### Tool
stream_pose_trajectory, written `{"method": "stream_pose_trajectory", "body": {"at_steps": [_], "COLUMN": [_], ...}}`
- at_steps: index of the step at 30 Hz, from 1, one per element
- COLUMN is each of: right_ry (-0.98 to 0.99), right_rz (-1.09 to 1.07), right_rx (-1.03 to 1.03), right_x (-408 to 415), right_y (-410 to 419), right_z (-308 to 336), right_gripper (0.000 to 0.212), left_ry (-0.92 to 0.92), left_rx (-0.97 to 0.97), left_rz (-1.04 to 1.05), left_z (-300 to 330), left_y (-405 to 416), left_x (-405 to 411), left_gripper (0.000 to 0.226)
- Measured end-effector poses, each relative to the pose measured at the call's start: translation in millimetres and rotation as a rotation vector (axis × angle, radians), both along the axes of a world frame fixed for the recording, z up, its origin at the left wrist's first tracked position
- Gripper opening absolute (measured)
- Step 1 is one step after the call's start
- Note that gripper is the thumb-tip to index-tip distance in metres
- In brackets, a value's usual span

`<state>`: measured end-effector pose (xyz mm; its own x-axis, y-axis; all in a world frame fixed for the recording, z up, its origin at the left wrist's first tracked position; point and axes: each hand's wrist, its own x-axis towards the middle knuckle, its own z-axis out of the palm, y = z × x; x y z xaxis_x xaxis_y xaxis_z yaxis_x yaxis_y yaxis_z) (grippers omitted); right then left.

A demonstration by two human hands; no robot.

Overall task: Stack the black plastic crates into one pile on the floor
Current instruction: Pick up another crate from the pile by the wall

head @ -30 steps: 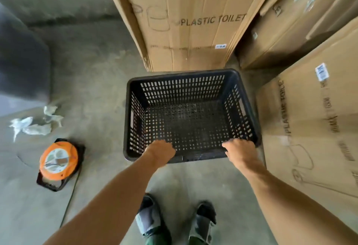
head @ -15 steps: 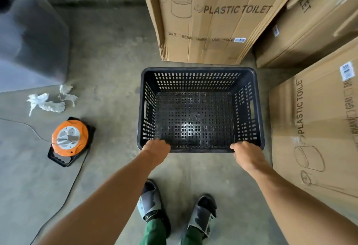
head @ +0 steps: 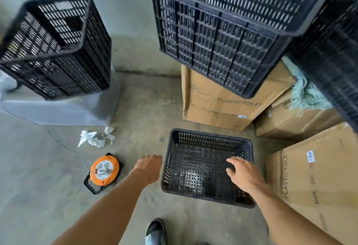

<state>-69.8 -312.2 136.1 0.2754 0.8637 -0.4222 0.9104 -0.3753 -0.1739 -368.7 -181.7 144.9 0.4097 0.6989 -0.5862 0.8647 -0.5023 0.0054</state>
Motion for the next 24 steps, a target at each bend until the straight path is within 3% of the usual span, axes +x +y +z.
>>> {"method": "stream_pose_trajectory", "body": {"at_steps": [13, 20, 24], "right_ry": [0.051, 0.035, 0.121], "right_rz": [0.067, 0.131, 0.075], "right_rx": [0.127, 0.257, 0.305], "right_x": [-64.3, -142.0, -201.1], "right_y": [95.9, 199.0, 271.6], "right_z": [205.4, 299.8, 332.6], "right_gripper": [0.065, 0.069, 0.068], "left_ry": [-0.125, -0.196, -0.292], "left_rx": [0.191, 0.298, 0.265], "left_rz": [0.295, 0.419, 0.644], "left_z": [210.4, 291.7, 322.7], "left_y": [61.5, 138.9, 199.7], "left_x": [-80.7, -148.5, -204.5], "left_gripper": [0.035, 0.038, 0.039]}}
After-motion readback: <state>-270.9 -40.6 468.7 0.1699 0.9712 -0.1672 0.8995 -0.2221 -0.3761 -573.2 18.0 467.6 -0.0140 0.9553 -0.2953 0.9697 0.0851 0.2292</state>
